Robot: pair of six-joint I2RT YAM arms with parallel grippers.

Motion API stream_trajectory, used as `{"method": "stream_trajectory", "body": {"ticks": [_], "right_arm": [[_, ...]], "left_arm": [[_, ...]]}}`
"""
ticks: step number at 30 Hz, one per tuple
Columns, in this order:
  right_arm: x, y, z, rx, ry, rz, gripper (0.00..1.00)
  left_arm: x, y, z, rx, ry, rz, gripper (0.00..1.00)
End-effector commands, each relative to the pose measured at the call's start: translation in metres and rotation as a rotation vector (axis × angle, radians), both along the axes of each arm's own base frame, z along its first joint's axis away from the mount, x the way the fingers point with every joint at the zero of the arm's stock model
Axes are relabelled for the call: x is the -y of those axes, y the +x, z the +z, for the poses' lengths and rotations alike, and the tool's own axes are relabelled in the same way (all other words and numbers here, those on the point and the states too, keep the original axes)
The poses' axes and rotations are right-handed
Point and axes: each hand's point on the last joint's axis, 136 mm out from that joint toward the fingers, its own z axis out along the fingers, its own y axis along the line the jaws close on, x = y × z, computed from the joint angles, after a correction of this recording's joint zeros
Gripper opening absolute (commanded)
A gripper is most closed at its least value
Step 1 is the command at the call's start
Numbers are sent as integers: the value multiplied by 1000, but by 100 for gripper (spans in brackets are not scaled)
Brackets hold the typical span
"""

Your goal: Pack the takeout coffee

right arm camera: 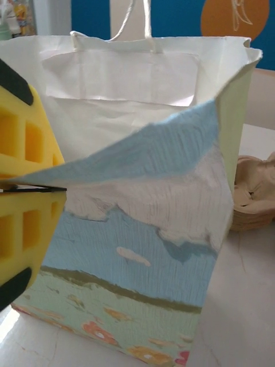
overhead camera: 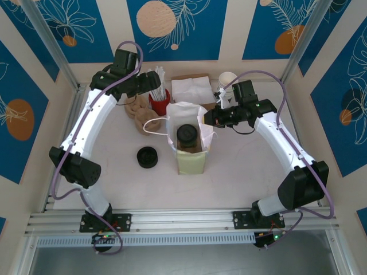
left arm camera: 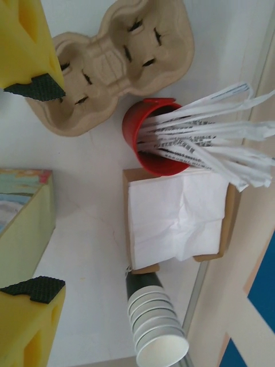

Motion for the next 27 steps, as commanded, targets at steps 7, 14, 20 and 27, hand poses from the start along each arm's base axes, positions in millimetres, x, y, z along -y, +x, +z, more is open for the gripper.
{"method": "stream_trajectory", "body": {"ticks": [7,14,20,27], "right_arm": [[2,16,-14,26,-24,-72,35],[9,36,-2,118,-68,-102,53],[16,43,39,267,-75,-107,69],[34,42,88,316,-35,-223,69]], "left_arm": [[-14,32,-5,144,107,10,84],[-27,30,2,259,194,3,89],[-37,23,-4,292,231,13,91],[-47,28,-5,321,180,61,88]]}}
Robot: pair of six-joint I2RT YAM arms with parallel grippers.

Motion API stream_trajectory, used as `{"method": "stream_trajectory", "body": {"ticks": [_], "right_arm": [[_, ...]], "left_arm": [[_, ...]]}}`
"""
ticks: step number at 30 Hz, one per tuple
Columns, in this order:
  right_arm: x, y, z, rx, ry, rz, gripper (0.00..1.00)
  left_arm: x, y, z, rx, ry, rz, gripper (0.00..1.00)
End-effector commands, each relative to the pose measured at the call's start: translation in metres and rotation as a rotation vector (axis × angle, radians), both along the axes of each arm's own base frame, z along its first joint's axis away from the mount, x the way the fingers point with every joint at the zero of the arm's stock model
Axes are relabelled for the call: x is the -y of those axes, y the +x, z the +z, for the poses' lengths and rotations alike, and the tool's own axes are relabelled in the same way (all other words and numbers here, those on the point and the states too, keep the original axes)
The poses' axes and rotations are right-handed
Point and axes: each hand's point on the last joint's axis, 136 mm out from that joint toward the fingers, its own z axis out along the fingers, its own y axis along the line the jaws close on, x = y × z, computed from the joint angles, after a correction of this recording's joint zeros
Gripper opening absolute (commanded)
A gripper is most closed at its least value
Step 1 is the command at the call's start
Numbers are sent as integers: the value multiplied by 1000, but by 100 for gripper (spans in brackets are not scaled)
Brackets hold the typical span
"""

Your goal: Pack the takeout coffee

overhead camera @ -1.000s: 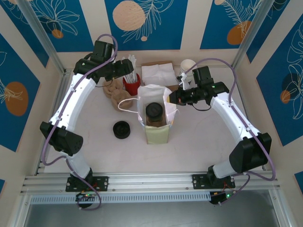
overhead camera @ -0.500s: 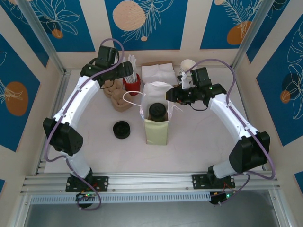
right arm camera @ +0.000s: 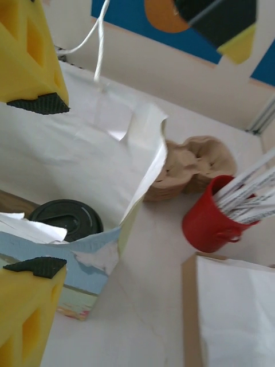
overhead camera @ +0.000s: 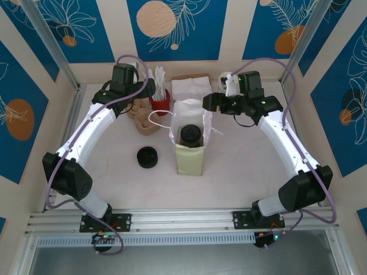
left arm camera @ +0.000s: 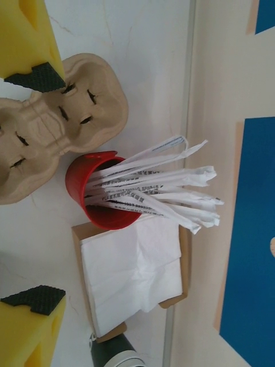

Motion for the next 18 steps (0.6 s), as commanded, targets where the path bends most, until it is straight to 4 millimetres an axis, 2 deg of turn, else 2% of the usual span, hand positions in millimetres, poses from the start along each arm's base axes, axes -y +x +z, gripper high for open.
{"method": "stream_trajectory", "body": {"ticks": [1,8,12,18], "right_arm": [[12,-5,40,61,25,-65,69],[29,-17,66,137,55,-124,68],[35,-24,67,185,63,-137,66],[50,-26,59,173,65,-161,62]], "left_arm": [[-14,11,17,69,-49,40,87],[-9,47,12,22,-74,30,79],[-13,68,8,12,-81,46,72],[-23,89,-12,-27,-133,72,60]]}}
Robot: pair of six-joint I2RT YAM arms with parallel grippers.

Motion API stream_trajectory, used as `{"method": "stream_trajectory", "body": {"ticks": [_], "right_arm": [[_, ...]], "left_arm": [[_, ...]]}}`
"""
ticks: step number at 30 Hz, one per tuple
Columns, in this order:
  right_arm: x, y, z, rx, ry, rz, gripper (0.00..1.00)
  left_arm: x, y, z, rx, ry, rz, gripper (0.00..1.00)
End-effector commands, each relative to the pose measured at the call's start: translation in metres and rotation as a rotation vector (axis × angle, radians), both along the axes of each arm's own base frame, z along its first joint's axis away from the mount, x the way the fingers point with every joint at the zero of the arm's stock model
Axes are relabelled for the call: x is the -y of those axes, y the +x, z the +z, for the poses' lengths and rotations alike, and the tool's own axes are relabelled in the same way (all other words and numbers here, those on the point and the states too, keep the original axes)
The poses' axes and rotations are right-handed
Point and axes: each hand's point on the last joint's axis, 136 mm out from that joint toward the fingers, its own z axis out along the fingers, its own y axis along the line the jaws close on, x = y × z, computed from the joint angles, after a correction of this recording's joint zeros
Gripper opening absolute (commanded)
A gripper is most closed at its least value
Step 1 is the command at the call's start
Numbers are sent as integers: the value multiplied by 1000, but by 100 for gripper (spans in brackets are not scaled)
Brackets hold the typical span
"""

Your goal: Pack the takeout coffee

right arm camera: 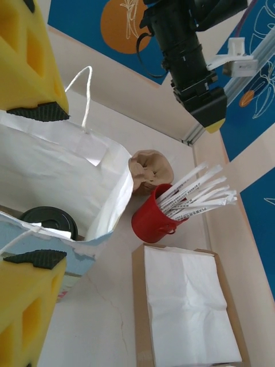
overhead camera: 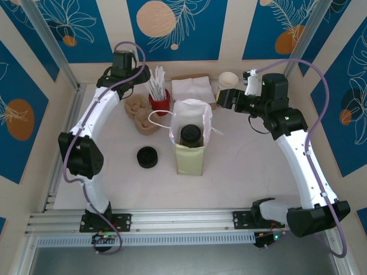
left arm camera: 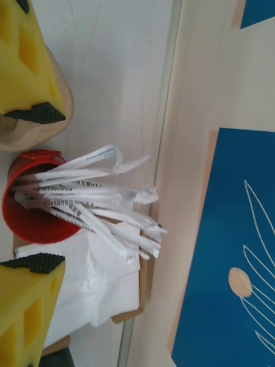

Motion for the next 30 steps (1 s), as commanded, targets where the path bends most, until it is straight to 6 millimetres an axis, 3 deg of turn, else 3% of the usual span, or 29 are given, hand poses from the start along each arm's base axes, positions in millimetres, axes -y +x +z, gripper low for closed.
{"method": "stream_trajectory", "body": {"ticks": [1,14,30], "right_arm": [[7,2,-4,-7,17,-11,61],[11,8,-19,-56,45,1,57],[11,17,-29,-81,47,5,56]], "left_arm": [[-8,9,-3,-16,-50,9,57],[0,32,-51,-77,-82,-5,38],[9,53,-71,-100,-91,-35,25]]}}
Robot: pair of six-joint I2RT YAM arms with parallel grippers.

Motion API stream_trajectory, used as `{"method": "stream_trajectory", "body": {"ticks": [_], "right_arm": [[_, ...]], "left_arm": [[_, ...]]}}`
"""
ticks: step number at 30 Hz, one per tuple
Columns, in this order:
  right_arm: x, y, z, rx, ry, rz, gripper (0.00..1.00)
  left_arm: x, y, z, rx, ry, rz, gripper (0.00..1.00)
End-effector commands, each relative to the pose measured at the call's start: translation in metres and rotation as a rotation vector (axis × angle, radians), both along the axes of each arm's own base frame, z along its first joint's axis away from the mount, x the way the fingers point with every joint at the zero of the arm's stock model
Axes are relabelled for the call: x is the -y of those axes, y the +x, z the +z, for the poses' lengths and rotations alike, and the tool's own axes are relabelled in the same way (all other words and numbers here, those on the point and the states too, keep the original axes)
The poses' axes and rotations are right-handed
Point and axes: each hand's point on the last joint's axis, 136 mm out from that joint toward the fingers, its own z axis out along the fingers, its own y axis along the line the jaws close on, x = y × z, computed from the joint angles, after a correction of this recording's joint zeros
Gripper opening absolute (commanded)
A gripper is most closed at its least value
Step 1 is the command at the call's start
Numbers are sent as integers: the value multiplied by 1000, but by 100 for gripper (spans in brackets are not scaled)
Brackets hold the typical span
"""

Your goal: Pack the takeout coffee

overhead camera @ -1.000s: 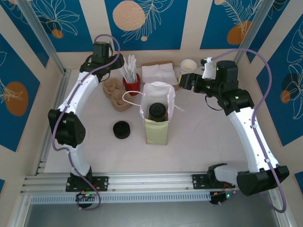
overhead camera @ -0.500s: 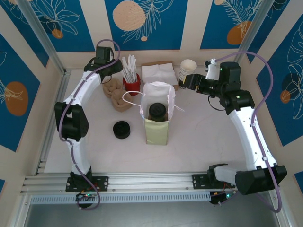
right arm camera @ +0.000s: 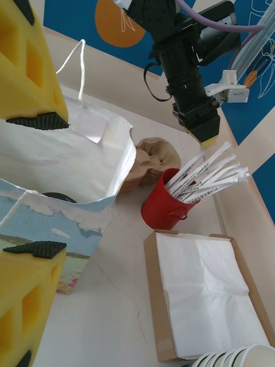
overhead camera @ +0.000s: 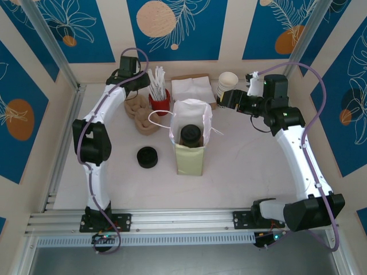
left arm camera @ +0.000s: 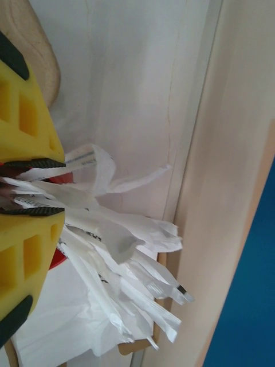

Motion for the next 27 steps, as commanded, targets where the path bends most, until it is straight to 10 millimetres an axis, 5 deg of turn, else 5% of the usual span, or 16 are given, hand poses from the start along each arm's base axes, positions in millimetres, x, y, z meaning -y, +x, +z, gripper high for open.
{"method": "stream_trajectory", "body": {"ticks": [1,17,27], "right_arm": [[-1,3,-1,-2,16,10,57],[0,7,-2,-10,28,13,56],[1,7,0,-6,29,13,57]], "left_arm": [[-1,10,3,15,-17,-9,25],[-1,27,-15,-10,4,5,21],[0,17,4,15,4,-3,8]]}}
